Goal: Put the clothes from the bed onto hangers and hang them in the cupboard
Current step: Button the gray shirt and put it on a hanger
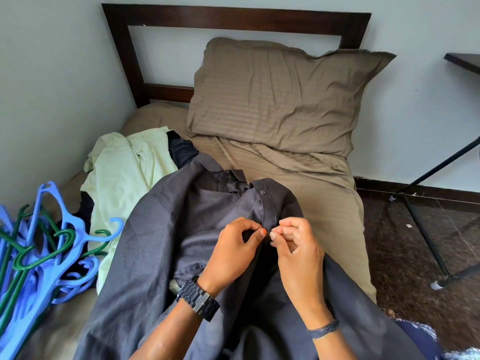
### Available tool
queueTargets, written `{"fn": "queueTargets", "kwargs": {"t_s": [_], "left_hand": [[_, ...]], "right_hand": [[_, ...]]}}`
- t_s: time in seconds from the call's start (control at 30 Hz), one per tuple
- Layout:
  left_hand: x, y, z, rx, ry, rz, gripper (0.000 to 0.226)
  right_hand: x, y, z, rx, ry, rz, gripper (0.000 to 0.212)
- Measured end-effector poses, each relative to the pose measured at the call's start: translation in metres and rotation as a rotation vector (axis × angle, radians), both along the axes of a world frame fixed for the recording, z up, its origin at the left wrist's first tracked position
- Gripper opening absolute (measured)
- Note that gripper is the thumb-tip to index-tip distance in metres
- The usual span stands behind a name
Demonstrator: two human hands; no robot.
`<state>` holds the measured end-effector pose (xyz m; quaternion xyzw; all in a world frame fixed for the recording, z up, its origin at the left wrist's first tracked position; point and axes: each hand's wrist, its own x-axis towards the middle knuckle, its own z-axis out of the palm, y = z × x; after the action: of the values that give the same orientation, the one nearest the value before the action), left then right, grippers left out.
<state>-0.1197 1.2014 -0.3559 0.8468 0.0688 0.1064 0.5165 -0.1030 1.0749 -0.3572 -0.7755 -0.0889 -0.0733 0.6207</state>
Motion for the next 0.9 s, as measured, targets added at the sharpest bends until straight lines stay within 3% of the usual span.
{"fn": "queueTargets", "kwargs": {"t_s": [0.13, 0.2, 0.3, 0.37, 0.5, 0.6, 0.7, 0.9], "left_hand": [[-0.002, 0.003, 0.0, -0.392, 0.071, -0.123, 0.022], [-0.002, 0.004, -0.003, -0.526, 0.073, -0.166, 0.024], [-0.001, 0.005, -0.003, -0.583, 0.063, -0.143, 0.029], [0.001, 0.005, -0.001, -0.572, 0.053, -0.132, 0.027], [0.006, 0.011, 0.004, -0.421, 0.022, -0.127, 0.02], [0.015, 0.016, 0.004, -0.084, -0.014, -0.106, 0.021], [0.028, 0.027, 0.001, -0.004, -0.037, -0.116, 0.021], [0.052, 0.048, 0.007, -0.217, -0.021, -0.224, 0.022]], "right_hand": [[0.008, -0.004, 0.008, 0.295, 0.263, 0.118, 0.017], [0.009, -0.006, 0.008, 0.2, 0.193, 0.145, 0.014], [0.007, -0.005, 0.004, -0.14, -0.136, 0.113, 0.016], [0.008, -0.003, 0.003, -0.204, -0.239, 0.122, 0.019], [0.015, 0.0, 0.006, -0.153, -0.175, 0.163, 0.029], [0.021, 0.003, 0.007, -0.084, -0.038, 0.15, 0.037], [0.02, 0.014, 0.003, 0.02, 0.179, 0.074, 0.029], [0.012, 0.021, -0.027, -0.572, 0.062, 0.165, 0.04]]}}
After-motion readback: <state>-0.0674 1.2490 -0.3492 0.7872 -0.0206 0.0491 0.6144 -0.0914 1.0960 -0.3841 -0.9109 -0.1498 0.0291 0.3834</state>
